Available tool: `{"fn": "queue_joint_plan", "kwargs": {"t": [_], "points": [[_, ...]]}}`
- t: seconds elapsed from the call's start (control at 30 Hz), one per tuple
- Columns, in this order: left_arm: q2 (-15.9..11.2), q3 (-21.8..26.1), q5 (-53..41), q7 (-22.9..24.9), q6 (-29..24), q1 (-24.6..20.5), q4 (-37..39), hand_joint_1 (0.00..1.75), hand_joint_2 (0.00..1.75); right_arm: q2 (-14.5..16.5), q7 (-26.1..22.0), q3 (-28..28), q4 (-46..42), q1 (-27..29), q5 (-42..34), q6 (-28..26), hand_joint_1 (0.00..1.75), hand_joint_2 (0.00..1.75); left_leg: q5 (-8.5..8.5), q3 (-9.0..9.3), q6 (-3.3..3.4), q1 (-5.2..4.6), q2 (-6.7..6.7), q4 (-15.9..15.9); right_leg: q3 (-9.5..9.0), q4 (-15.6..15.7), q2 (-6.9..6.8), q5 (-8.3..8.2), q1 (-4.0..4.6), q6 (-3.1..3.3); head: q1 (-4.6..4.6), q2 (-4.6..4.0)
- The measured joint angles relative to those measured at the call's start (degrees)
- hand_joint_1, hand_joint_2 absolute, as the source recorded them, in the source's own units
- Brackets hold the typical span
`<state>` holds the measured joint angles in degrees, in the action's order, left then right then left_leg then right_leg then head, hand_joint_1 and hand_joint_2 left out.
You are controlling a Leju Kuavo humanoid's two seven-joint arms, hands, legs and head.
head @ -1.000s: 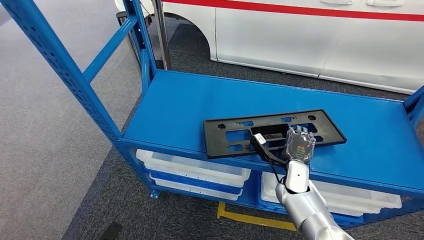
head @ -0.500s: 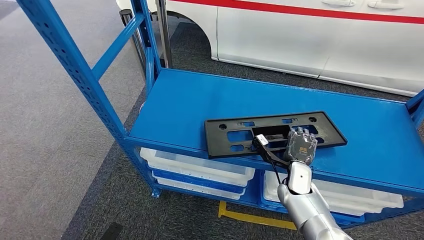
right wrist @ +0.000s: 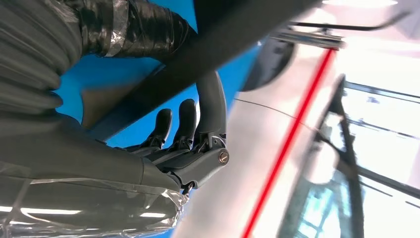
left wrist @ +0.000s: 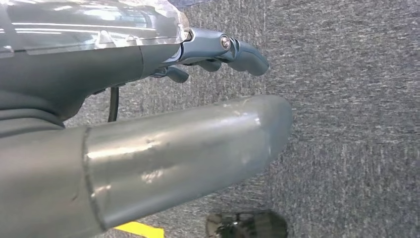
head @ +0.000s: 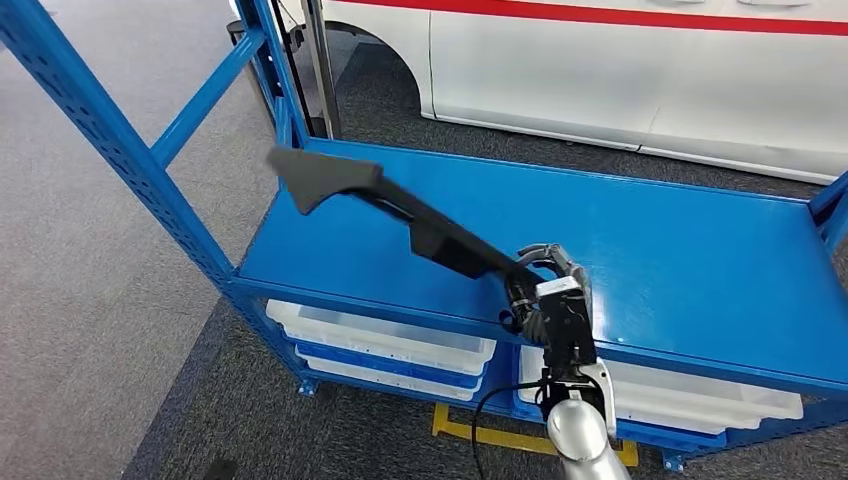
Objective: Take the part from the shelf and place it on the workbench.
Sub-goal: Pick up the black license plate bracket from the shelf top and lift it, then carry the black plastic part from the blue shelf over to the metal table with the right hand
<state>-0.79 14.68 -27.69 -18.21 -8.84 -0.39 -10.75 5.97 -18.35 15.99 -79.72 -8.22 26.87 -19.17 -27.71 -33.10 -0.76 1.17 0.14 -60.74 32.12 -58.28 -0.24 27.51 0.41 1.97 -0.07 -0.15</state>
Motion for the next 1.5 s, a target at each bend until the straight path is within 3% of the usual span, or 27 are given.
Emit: {"fn": "queue_joint_plan", "kwargs": {"t": [0.03,0.13,0.2,0.3,0.33,0.37,0.4,0.47,0.53,0.63,0.7,0.73,0.8,0.83,0.87,0.9,0.93,0.97,1.03,1.1,1.2,1.23,1.33,1.37,1.4,1.43,1.5], "points": [[0.02,0.19,-0.04,0.00,-0.02,0.02,0.00,0.00,0.00,0.00,-0.10,0.26,-1.98,0.68,-0.33,0.05,1.75,1.75,0.54,0.91,0.28,-0.20,-0.01,2.13,0.20,-0.20,0.01,0.07,0.03,-0.19,0.00,0.00],[0.14,0.84,-0.07,0.01,-0.05,0.09,0.00,0.00,0.00,-0.02,-0.48,0.85,-5.73,2.19,-0.91,0.26,1.75,1.75,0.65,1.17,0.84,-0.39,-0.02,3.29,0.59,-0.38,0.05,0.13,-0.04,-0.92,0.00,0.00],[0.32,1.11,-0.07,0.01,-0.07,0.04,0.00,0.00,0.00,-0.06,-0.63,1.15,-7.38,2.75,-1.01,0.31,1.75,1.75,0.99,1.36,1.54,-0.10,0.04,3.83,1.31,-2.22,0.14,1.63,-0.13,-1.55,0.02,0.00],[0.51,1.17,-0.07,0.01,-0.08,-0.02,0.00,0.00,0.00,-0.12,-0.73,1.25,-8.66,3.28,-1.08,0.28,1.75,1.75,1.08,1.41,2.10,0.01,0.12,4.06,6.08,-12.54,0.24,6.88,-0.53,-2.34,0.04,0.00],[0.56,1.18,-0.07,0.01,-0.08,-0.01,0.00,0.00,0.00,-0.14,-0.72,1.25,-8.85,3.51,-1.11,0.27,1.75,1.75,1.05,1.42,2.12,0.01,0.11,4.04,7.63,-15.63,0.23,7.78,-0.73,-2.54,0.04,0.00],[0.62,1.20,-0.07,0.01,-0.08,0.00,0.00,0.00,0.00,-0.16,-0.81,1.25,-9.02,3.70,-1.25,0.26,1.75,1.75,1.01,1.45,2.10,0.03,0.07,3.99,8.29,-16.72,0.23,7.47,-0.94,-2.70,0.04,0.00],[0.70,1.22,-0.07,0.01,-0.08,0.00,0.00,0.00,0.00,-0.20,-1.02,1.25,-9.23,3.86,-1.57,0.25,1.75,1.75,0.92,1.52,2.03,0.06,0.00,3.91,7.83,-15.52,0.21,6.05,-1.16,-2.82,0.04,0.00],[0.86,1.36,-0.04,0.01,-0.08,-0.03,0.00,0.00,0.00,-0.26,-1.85,1.26,-10.05,4.26,-2.83,0.23,1.75,1.75,0.55,1.69,1.67,0.14,-0.20,3.59,4.41,-8.17,0.21,1.91,-1.54,-2.90,0.04,0.00],[0.95,1.66,0.05,0.01,-0.12,-0.04,0.00,0.00,0.00,-0.32,-2.59,1.34,-11.40,5.10,-4.06,0.20,1.75,1.75,0.16,1.55,1.05,0.00,-0.38,3.08,1.82,-2.48,0.26,0.10,-1.43,-2.70,0.02,0.00],[1.17,2.32,0.20,0.01,-0.22,0.04,0.00,0.00,0.00,-0.50,-2.91,1.60,-13.85,6.95,-4.55,-0.27,1.75,1.75,-0.02,1.30,0.04,-0.05,-0.46,2.93,1.67,-1.55,0.36,0.36,-1.16,-1.91,0.00,0.00],[1.38,2.58,0.34,-0.03,-0.25,0.03,0.00,0.00,0.00,-0.56,-2.97,1.78,-15.27,7.81,-4.57,-0.54,1.75,1.75,-1.29,0.84,-0.48,0.12,-0.39,1.50,1.42,-1.20,0.33,0.26,-1.26,-1.09,0.00,0.00],[1.46,2.64,0.40,-0.07,-0.26,0.01,0.00,0.00,0.00,-0.57,-2.98,1.92,-15.87,8.13,-4.58,-0.58,1.75,1.75,-2.74,-0.08,-0.66,0.15,-0.35,-0.75,1.26,-1.01,0.28,0.23,-1.34,-0.71,0.00,0.00],[1.56,2.82,0.50,-0.14,-0.27,0.03,0.00,0.00,0.00,-0.57,-3.00,2.16,-16.85,8.87,-4.70,-0.67,1.75,1.75,-6.44,-3.51,-0.85,0.16,-0.32,-8.29,1.10,-0.99,0.18,0.35,-1.15,-0.29,-0.02,0.00],[1.60,2.92,0.52,-0.16,-0.28,0.07,0.00,0.00,0.00,-0.57,-3.00,2.23,-17.22,9.29,-4.81,-0.72,1.75,1.75,-7.67,-5.25,-0.89,0.16,-0.31,-11.86,1.06,-1.03,0.16,0.42,-1.00,-0.19,-0.01,0.00],[1.63,3.02,0.56,-0.17,-0.29,0.10,0.00,0.00,0.00,-0.58,-3.00,2.25,-17.51,9.68,-4.96,-0.78,1.75,1.75,-7.85,-6.26,-0.84,0.15,-0.31,-13.80,1.00,-1.07,0.17,0.49,-0.84,-0.08,-0.02,0.00],[1.67,3.10,0.58,-0.17,-0.31,0.12,0.00,0.00,0.00,-0.58,-2.99,2.26,-17.79,10.01,-5.15,-0.81,1.75,1.75,-6.85,-6.21,-0.68,0.13,-0.31,-13.44,0.89,-1.12,0.21,0.57,-0.70,0.01,-0.01,0.00],[1.72,3.21,0.60,-0.17,-0.32,0.10,0.00,0.00,0.00,-0.59,-2.99,2.26,-18.08,10.27,-5.43,-0.86,1.75,1.75,-4.83,-5.00,-0.39,0.08,-0.31,-10.70,0.71,-1.16,0.27,0.68,-0.58,0.07,-0.01,0.00],[1.74,3.37,0.61,-0.17,-0.35,0.08,0.00,0.00,0.00,-0.59,-2.98,2.26,-18.36,10.48,-5.78,-0.90,1.75,1.75,-2.59,-3.13,0.03,-0.04,-0.31,-6.53,0.51,-1.18,0.33,0.81,-0.51,0.09,-0.01,0.00],[1.77,3.74,0.60,-0.16,-0.41,0.00,0.00,0.00,0.00,-0.61,-3.02,2.26,-18.79,10.76,-6.47,-1.00,1.75,1.75,-0.07,0.09,0.80,-0.45,-0.31,0.25,0.41,-1.29,0.43,1.00,-0.30,-0.10,-0.01,0.00],[1.80,3.94,0.56,-0.16,-0.45,0.00,0.00,0.00,0.00,-0.63,-3.07,2.26,-19.03,11.10,-6.87,-1.13,1.75,1.75,-0.02,0.91,1.09,-0.80,-0.36,2.15,0.63,-1.31,0.46,0.94,-0.24,-0.50,0.00,0.00],[1.90,4.03,0.48,-0.14,-0.47,0.08,0.00,0.00,0.00,-0.67,-3.29,2.26,-19.37,11.53,-7.32,-1.28,1.75,1.75,0.48,1.17,1.64,-0.40,-0.28,3.21,0.85,-1.91,0.48,1.59,-0.27,-1.40,0.03,0.00],[1.95,4.04,0.46,-0.12,-0.47,0.03,0.00,0.00,0.00,-0.67,-3.49,2.26,-19.47,11.60,-7.59,-1.27,1.75,1.75,0.66,1.30,1.90,-0.22,-0.22,3.55,1.56,-3.64,0.48,2.83,-0.28,-1.71,0.05,0.00],[2.14,4.10,0.41,-0.13,-0.44,-0.03,0.00,0.00,0.00,-0.73,-4.15,2.26,-19.68,12.17,-9.11,-0.82,1.40,1.75,0.72,1.37,2.19,-0.13,-0.11,3.68,6.53,-14.14,0.45,8.06,-0.69,-2.43,0.08,0.00],[2.19,4.15,0.37,-0.21,-0.41,-0.01,0.00,0.00,0.00,-0.75,-4.29,2.26,-19.69,12.48,-9.75,-0.63,1.29,1.75,0.69,1.38,2.18,-0.11,-0.10,3.65,7.77,-16.56,0.44,8.57,-0.88,-2.61,0.07,0.00],[2.24,4.21,0.28,-0.33,-0.32,0.00,0.00,0.00,0.00,-0.78,-4.41,2.26,-19.74,12.80,-10.52,-0.52,1.29,1.75,0.63,1.42,2.13,-0.07,-0.12,3.60,8.00,-16.81,0.42,7.84,-1.07,-2.77,0.07,0.00],[2.28,4.27,0.15,-0.45,-0.18,0.00,0.00,0.00,0.00,-0.79,-4.53,2.26,-19.87,13.09,-11.49,-0.46,1.29,1.75,0.52,1.51,2.04,-0.01,-0.18,3.52,7.13,-14.83,0.39,6.12,-1.29,-2.89,0.07,0.00],[2.36,4.42,0.03,-0.73,0.38,-0.01,0.00,0.00,0.00,-0.77,-4.85,2.26,-20.35,13.59,-13.80,-0.45,1.29,1.75,0.08,1.65,1.54,0.03,-0.34,3.10,3.44,-7.15,0.32,2.21,-1.60,-3.02,0.08,0.00]]}}
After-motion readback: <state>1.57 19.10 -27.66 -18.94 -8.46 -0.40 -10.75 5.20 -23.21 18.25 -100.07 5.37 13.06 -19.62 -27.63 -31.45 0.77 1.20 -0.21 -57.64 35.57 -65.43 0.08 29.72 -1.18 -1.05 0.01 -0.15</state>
